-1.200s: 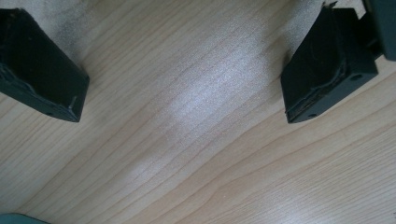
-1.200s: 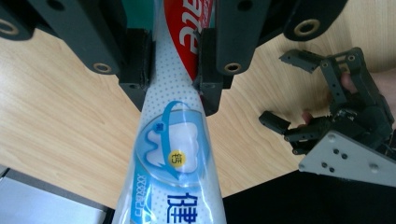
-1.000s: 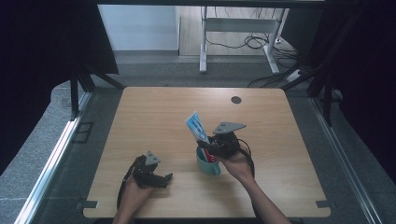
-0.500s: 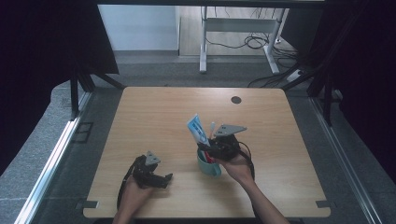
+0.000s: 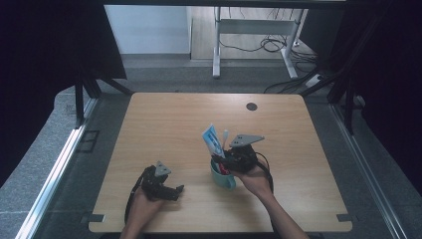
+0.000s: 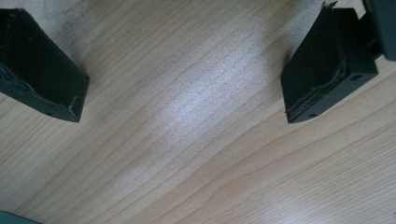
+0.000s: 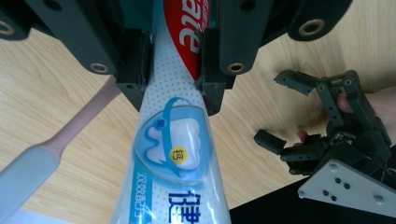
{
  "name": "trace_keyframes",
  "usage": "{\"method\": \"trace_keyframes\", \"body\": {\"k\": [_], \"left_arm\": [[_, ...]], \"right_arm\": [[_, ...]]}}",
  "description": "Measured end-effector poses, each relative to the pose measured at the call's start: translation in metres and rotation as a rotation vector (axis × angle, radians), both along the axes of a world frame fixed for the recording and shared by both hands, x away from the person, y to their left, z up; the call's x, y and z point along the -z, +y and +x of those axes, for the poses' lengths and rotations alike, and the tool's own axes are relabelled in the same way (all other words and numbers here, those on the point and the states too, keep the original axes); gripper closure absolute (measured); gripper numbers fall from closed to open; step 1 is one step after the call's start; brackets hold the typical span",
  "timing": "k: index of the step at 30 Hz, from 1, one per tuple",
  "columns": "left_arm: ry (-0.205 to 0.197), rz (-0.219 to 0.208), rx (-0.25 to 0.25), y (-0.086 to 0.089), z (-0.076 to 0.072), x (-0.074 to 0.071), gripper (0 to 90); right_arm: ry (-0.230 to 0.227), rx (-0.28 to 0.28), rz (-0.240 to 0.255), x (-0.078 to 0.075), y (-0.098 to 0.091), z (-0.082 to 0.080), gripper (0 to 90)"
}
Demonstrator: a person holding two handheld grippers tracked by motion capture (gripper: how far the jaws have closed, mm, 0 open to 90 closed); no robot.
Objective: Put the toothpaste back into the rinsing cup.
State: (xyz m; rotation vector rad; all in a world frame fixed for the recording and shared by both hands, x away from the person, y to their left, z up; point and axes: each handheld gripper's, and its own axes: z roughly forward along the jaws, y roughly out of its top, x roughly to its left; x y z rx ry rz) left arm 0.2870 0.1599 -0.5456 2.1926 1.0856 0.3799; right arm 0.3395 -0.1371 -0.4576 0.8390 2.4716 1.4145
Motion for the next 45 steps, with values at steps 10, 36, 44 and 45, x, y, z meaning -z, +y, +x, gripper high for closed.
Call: {"method": "trace_keyframes", "body": {"k": [10,36,44,45], "left_arm": [[-0.001,-0.002,-0.001,0.000,0.000,0.000,1.0],[0.000,-0.002,-0.001,0.000,0.000,0.000,1.0],[0.000,-0.002,-0.001,0.000,0.000,0.000,1.0],[0.000,-0.002,-0.001,0.000,0.000,0.000,1.0]], "right_arm": [[0.027,-0.007,-0.009,0.008,-0.005,-0.002,67.9],[0.049,-0.030,-0.039,0.001,-0.005,-0.003,43.3],[0.027,-0.034,-0.071,-0.005,-0.004,-0.007,34.1],[0.023,-0.034,-0.077,-0.005,-0.004,-0.008,33.0]]}}
